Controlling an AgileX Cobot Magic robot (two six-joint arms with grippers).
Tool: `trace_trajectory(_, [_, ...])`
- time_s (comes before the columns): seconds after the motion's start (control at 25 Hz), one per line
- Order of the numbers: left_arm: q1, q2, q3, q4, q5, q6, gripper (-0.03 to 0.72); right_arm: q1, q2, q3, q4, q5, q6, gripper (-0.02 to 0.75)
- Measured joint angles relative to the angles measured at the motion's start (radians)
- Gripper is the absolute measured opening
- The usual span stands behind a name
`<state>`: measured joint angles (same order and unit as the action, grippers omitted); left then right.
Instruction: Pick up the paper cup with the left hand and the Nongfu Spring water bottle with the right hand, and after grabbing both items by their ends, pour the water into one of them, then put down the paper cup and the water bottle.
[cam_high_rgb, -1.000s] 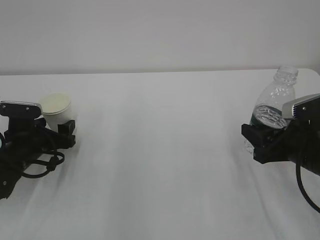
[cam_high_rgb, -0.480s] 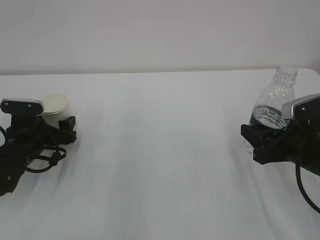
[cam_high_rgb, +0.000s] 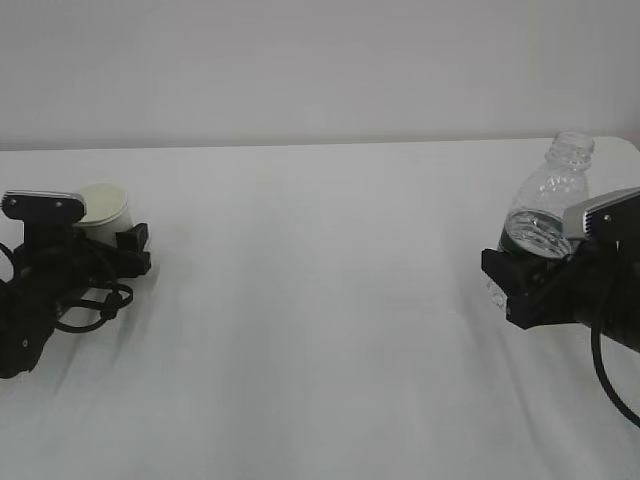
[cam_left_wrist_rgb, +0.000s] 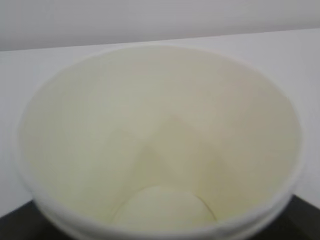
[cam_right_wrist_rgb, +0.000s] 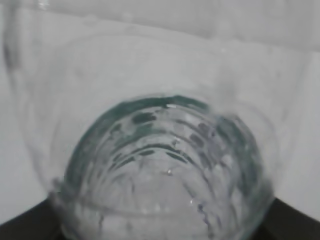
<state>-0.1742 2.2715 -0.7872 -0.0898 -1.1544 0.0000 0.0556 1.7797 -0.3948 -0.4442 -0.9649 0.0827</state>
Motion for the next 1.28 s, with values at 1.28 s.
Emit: trace_trajectory(1.28, [0.000, -0.193, 0.152, 0.404, 0.002, -0.063, 0.445, 0.000, 0.000, 0.000, -0.006, 0.000, 0.004, 0.449])
